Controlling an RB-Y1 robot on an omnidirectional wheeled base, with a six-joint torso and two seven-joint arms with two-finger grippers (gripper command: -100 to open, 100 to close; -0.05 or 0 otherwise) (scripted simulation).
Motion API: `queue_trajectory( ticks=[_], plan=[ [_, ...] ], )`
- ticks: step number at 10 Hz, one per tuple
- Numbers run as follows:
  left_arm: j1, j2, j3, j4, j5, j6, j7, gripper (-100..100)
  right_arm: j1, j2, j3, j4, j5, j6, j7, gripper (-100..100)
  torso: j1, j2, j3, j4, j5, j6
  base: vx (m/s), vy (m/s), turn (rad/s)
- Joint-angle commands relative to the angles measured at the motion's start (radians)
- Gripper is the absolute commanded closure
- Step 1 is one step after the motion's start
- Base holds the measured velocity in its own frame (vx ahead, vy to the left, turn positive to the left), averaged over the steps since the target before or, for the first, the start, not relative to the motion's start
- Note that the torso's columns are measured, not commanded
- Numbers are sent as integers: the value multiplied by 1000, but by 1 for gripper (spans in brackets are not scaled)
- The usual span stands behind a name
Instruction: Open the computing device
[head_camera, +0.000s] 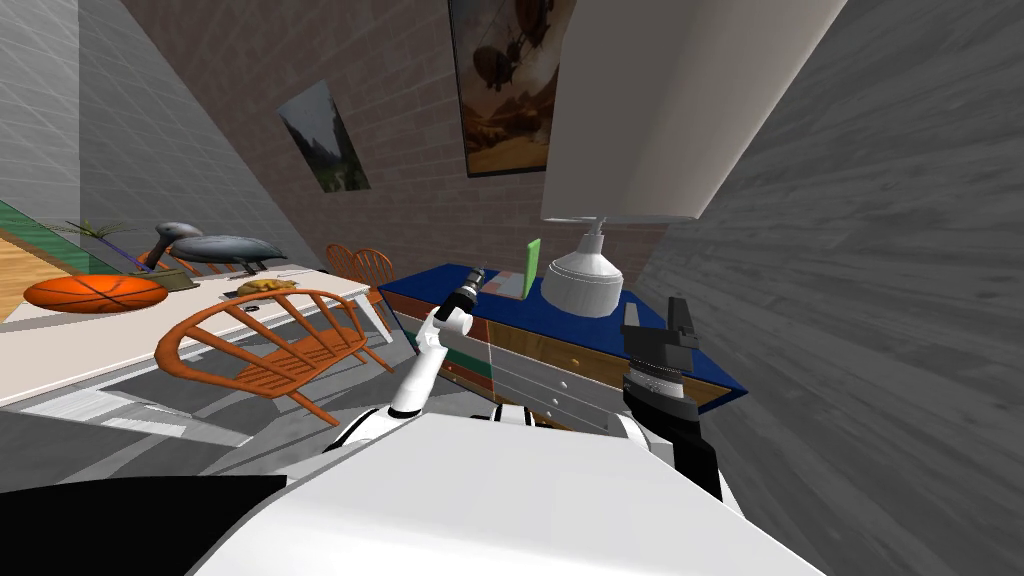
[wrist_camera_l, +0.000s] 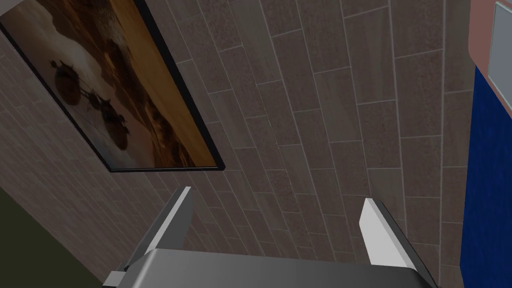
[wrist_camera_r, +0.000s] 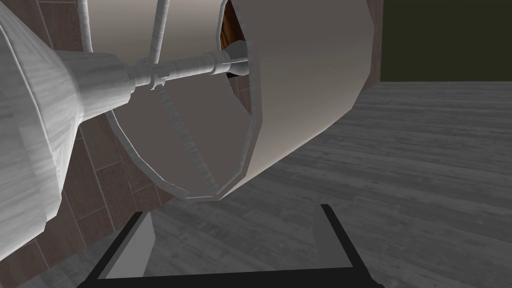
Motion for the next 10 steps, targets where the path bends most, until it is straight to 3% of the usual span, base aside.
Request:
queue_trajectory(
  ticks=[1, 3, 4, 5, 10],
  plan=[
    [-83, -3, -3, 60, 1, 73, -5, -100, 0, 0, 0, 0, 0, 0, 0, 0, 1, 0, 0, 0, 0, 0, -26, -41, 70],
    [-115, -3, -3, 60, 1, 80, -5, -100, 0, 0, 0, 0, 0, 0, 0, 0, 1, 0, 0, 0, 0, 0, -17, -32, 19],
    [-159, -9, -7, 103, 0, 125, -10, -100, 0, 0, 0, 0, 0, 0, 0, 0, 1, -1, 0, 0, 0, 0, -13, -24, 78],
    [-175, -9, -7, 103, 0, 125, -10, -100, 0, 0, 0, 0, 0, 0, 0, 0, 1, -1, 0, 0, 0, 0, -13, -30, 49],
    [-324, -27, -17, 231, -3, 257, -23, -100, 0, 0, 0, 0, 0, 0, 0, 0, 1, -1, 0, 0, 0, 0, -26, -48, 60]
  ],
)
